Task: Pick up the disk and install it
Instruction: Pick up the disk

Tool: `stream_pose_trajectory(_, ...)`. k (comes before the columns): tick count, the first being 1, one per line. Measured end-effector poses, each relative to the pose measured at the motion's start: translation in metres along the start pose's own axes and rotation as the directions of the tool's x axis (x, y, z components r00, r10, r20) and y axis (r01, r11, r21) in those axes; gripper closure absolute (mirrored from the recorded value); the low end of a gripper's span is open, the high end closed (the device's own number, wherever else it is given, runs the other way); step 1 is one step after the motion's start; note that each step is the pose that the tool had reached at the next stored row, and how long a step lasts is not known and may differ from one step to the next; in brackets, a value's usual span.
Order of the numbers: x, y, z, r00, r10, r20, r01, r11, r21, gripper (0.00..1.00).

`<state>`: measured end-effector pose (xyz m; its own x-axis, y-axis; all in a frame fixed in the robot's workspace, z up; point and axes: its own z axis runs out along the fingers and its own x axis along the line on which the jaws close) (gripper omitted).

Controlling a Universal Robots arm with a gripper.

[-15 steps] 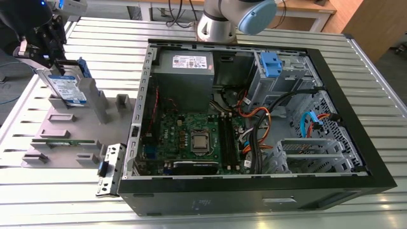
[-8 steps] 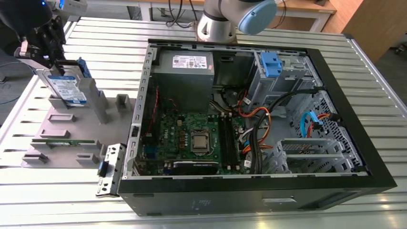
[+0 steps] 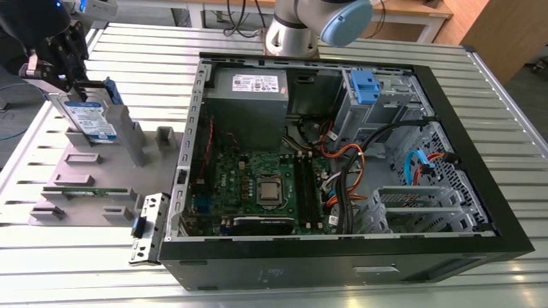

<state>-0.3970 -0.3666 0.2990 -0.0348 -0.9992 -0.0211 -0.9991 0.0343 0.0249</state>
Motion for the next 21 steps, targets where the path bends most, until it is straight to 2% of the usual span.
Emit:
stream_pose_trajectory(5, 0.0000, 0.0000, 0.0000, 1.0000, 0.000, 0.0000, 0.000, 1.0000, 0.0000, 0.65)
stream_pose_trajectory(7, 0.0001, 0.0000, 0.0000, 1.0000, -0.003, -0.0022, 0.003, 1.0000, 0.0001, 0.65)
stream_pose_trajectory(12, 0.0002, 0.0000, 0.0000, 0.9998, -0.011, -0.0137, 0.011, 0.9999, 0.0002, 0.65)
stream_pose_trajectory(17, 0.0007, 0.0000, 0.0000, 0.9992, -0.019, -0.0339, 0.019, 0.9998, 0.0003, 0.65)
stream_pose_trajectory(21, 0.0007, 0.0000, -0.0001, 0.9992, -0.019, -0.0344, 0.019, 0.9998, 0.0002, 0.65)
